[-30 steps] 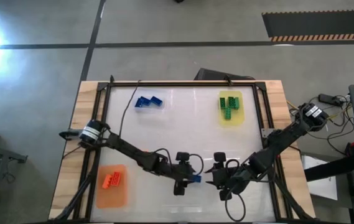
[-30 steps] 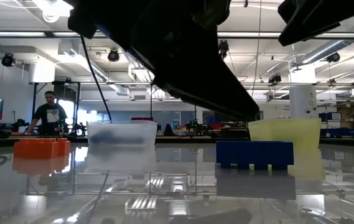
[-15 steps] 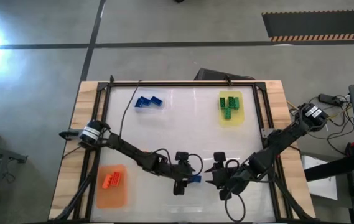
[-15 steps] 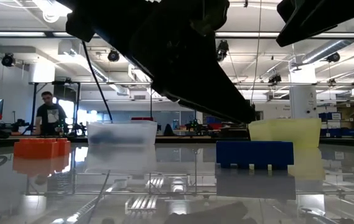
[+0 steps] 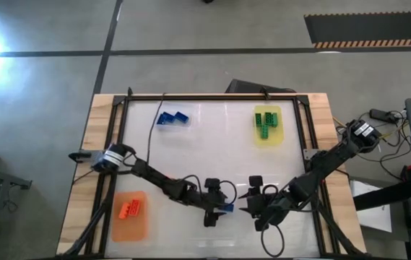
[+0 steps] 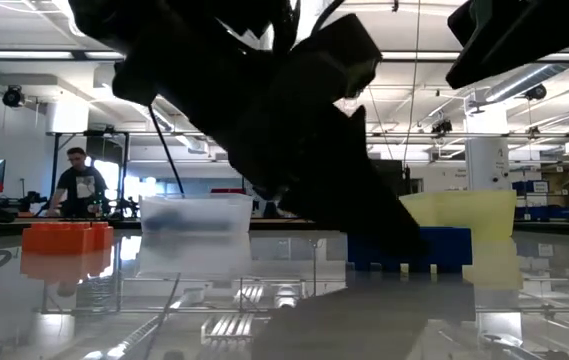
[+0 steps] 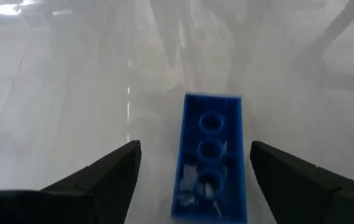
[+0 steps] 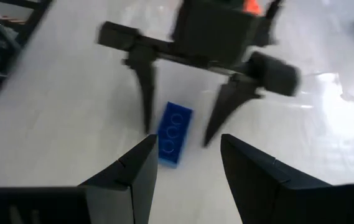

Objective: Sort & place blocks by color
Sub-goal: Put the blue game piece into the transparent bin

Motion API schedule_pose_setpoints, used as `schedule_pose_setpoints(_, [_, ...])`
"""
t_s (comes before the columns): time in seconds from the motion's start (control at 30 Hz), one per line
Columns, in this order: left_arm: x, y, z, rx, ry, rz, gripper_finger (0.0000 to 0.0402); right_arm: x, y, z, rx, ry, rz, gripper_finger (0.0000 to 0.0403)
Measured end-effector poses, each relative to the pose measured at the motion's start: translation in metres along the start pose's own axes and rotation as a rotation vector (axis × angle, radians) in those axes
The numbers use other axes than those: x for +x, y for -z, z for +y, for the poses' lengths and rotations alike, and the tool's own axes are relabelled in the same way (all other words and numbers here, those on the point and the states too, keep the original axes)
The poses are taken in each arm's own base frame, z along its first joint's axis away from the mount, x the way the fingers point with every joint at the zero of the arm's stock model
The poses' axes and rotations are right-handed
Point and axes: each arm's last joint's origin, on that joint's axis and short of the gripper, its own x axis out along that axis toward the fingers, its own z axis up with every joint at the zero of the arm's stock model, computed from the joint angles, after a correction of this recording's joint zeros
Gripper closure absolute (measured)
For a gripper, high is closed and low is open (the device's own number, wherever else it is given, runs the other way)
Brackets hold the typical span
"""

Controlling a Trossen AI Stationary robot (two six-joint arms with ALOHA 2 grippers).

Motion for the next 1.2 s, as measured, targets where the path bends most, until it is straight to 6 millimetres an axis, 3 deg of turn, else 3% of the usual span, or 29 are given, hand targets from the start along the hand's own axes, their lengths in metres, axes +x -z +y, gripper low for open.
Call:
schedule_pose_setpoints(0.17, [0.003, 0.002, 0.0, -0.018, 0.003, -0.014, 0.0161, 0.004, 0.008, -0.004, -0.046, 0.123, -0.041, 0.0236])
schedule_pose_setpoints(0.37, [0.003, 0.002, 0.0, -0.027, 0.002, -0.006, 0.0278, 0.01, 0.007, -0.008, -0.156, 0.186, -0.176, 0.0236])
schedule_pose_setpoints(0.63, [-0.013, -0.006, 0.001, -0.009, 0.005, 0.052, 0.0282, 0.014, -0.014, -0.025, -0.337, 0.049, -0.306, 0.0236])
schedule_pose_setpoints(0.87, [-0.053, -0.024, 0.012, 0.061, -0.044, 0.16, 0.0282, 0.004, -0.015, -0.071, -0.356, 0.055, -0.252, 0.0236])
schedule_pose_setpoints(1.03, [-0.086, -0.042, 0.029, 0.081, -0.118, 0.182, 0.0282, -0.008, -0.011, -0.106, -0.316, 0.005, -0.364, 0.0236])
schedule_pose_setpoints(1.2, [-0.119, -0.059, 0.051, 0.081, -0.184, 0.172, 0.0282, -0.023, -0.003, -0.135, -0.286, 0.075, -0.436, 0.0236])
